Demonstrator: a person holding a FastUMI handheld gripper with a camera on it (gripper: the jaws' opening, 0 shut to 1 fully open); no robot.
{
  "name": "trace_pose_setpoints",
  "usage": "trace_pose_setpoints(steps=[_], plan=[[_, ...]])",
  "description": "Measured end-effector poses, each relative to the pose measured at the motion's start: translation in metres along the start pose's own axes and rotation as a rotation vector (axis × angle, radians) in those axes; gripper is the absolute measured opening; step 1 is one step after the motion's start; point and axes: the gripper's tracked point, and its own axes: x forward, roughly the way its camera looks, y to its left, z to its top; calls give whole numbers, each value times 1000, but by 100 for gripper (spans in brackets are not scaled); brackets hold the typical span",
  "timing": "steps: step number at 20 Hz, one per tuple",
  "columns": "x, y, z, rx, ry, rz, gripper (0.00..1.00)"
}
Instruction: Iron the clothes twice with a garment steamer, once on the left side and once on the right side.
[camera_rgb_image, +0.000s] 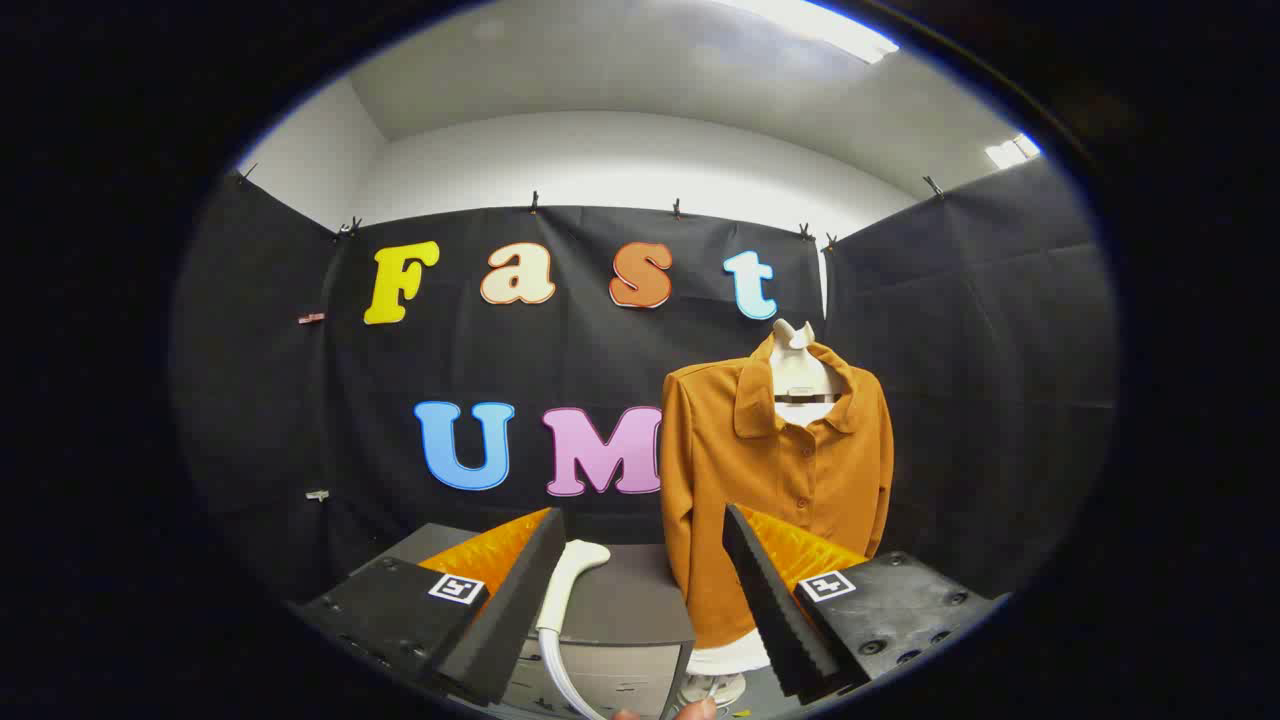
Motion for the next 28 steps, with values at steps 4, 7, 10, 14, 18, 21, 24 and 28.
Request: trace_pose_setpoints(steps=[4, 7, 10, 14, 18, 21, 24, 28], plan=[[3, 1, -9, 5, 3, 0, 98], [1, 7, -14, -7, 10, 3, 98], [-4, 16, -10, -4, -4, 11, 98], [-8, 18, -10, -12, -5, 2, 98], [-8, 15, -13, -38, -2, -20, 98], [-7, 20, -18, -27, 12, -12, 98], [3, 33, -29, 4, 61, 17, 98], [31, 65, -82, 4, 261, 83, 98]])
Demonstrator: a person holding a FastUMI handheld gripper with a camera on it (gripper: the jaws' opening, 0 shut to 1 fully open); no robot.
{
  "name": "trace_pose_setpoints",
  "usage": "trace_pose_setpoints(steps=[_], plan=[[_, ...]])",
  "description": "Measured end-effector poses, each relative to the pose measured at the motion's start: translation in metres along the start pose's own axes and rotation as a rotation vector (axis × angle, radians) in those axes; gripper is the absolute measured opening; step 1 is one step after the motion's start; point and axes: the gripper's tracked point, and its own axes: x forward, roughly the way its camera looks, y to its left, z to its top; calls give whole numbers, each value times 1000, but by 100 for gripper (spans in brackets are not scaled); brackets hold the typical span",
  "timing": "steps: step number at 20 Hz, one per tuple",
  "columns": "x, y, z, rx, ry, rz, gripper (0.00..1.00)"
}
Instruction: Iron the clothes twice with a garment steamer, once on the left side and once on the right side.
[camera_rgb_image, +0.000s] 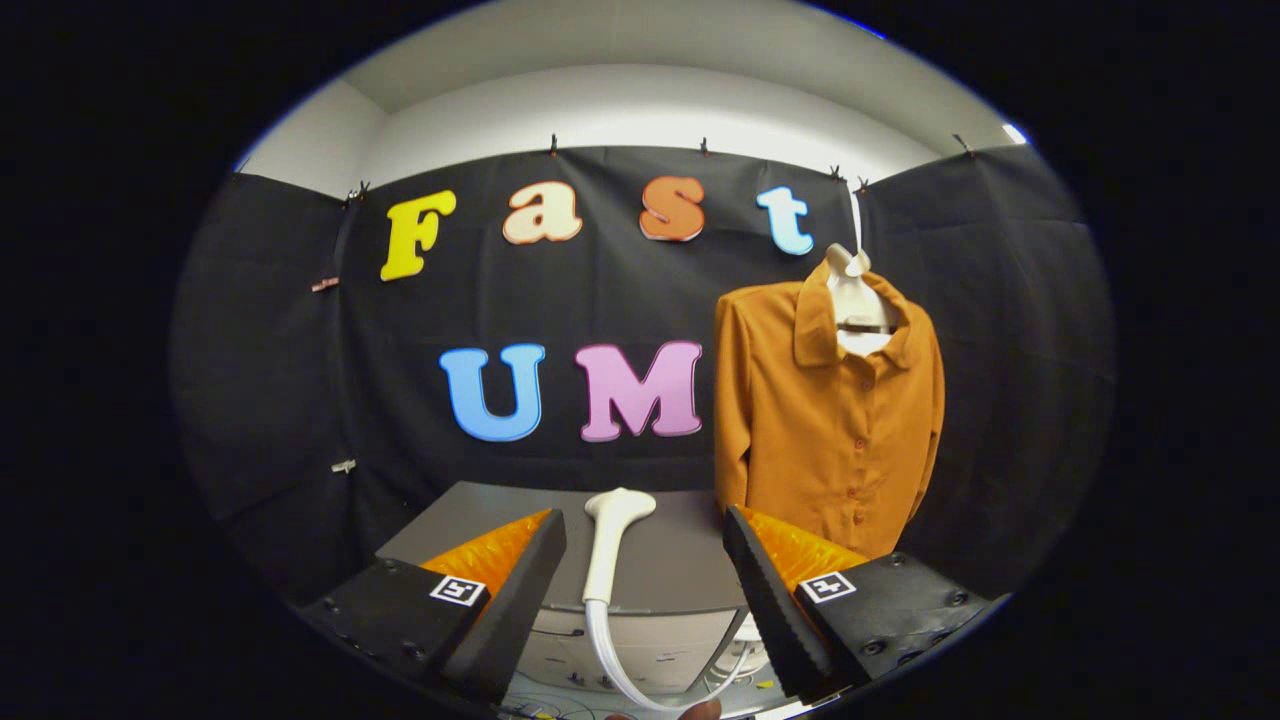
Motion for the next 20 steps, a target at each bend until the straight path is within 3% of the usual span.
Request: trace_pose_setpoints(steps=[5, 9, 14, 15, 16, 20], plan=[[70, 30, -72, -105, 256, 51, 98], [120, 47, -143, -64, 463, 63, 98], [148, 54, -179, -54, 569, 45, 96], [152, 51, -187, -59, 588, 24, 90], [160, 46, -195, -71, 602, 3, 67], [162, 49, -182, 41, 546, 36, 32]])
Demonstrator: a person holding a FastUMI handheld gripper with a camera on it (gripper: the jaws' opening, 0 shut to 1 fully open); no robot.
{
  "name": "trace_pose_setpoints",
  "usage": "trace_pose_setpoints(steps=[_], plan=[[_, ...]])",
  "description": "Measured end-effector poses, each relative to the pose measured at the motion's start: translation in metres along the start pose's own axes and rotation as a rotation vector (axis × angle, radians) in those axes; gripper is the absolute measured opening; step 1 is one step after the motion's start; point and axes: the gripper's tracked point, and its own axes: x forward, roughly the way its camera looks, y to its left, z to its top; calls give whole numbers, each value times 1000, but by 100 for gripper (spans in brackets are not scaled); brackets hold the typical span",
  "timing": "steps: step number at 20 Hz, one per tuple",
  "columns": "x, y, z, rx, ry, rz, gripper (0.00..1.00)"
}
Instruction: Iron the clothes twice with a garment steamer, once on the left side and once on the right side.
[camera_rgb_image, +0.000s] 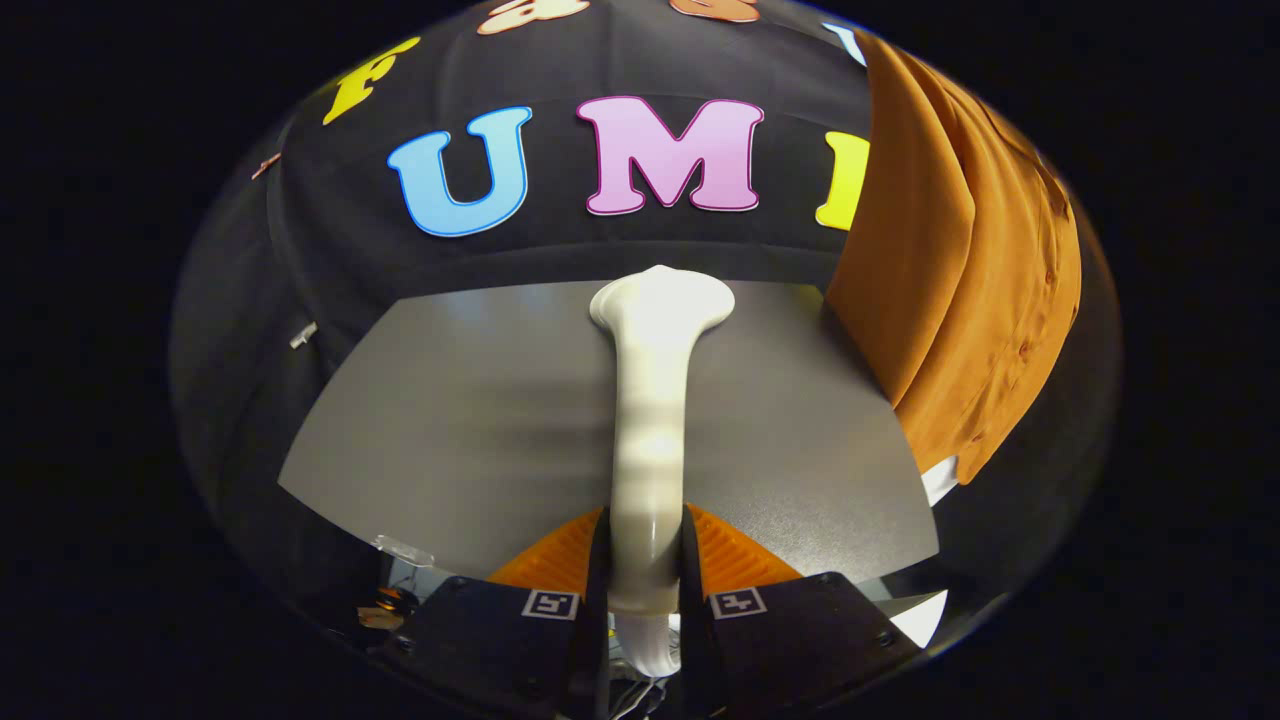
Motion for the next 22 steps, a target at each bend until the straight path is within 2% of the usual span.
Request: trace_pose_setpoints(steps=[3, 6, 11, 16, 20, 22], plan=[[-1, -2, -4, -1, -60, 28, 22], [-26, -10, 11, 16, -156, 20, 22], [-112, -37, 46, 93, -387, 29, 22], [-205, -84, 89, 72, -650, 5, 22], [-250, -130, 112, 34, -808, -35, 22], [-256, -155, 117, 30, -844, -55, 22]])
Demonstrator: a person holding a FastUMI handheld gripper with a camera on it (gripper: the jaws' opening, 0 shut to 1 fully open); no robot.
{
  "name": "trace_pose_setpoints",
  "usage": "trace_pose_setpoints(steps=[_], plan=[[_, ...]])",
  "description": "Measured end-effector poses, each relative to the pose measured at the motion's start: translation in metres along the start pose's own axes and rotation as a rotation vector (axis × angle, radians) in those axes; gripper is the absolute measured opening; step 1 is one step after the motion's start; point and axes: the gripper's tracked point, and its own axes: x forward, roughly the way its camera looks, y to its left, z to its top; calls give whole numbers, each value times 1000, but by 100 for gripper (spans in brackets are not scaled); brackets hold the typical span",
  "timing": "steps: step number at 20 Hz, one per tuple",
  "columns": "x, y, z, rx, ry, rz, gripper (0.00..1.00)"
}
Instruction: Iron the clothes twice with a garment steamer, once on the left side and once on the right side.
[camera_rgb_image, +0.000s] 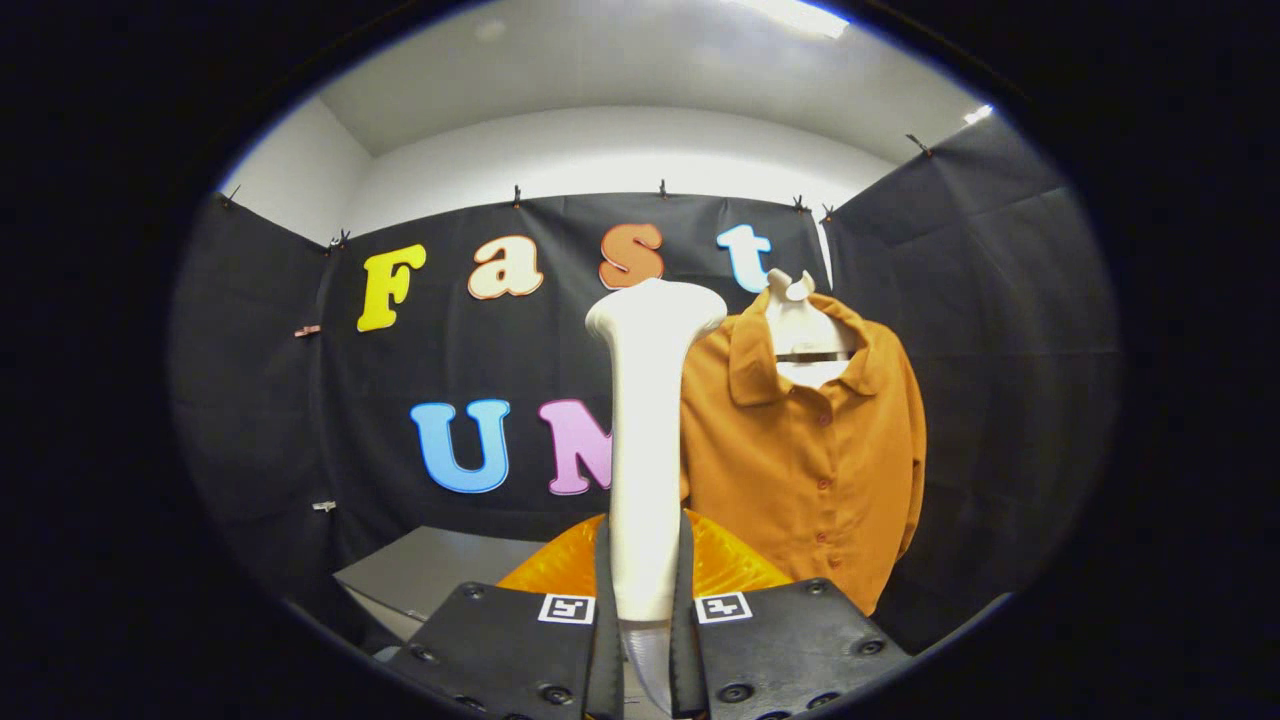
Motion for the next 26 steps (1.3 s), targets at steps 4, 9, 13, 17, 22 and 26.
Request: trace_pose_setpoints(steps=[4, 9, 13, 17, 22, 26], plan=[[1, -37, -5, 5, -11, -41, 22], [17, -66, -9, 13, -31, -58, 21], [35, -81, -22, 5, -17, -74, 22], [51, -91, -43, 3, 18, -83, 22], [66, -93, -75, 6, 70, -84, 22], [74, -98, -100, 22, 113, -97, 22]])
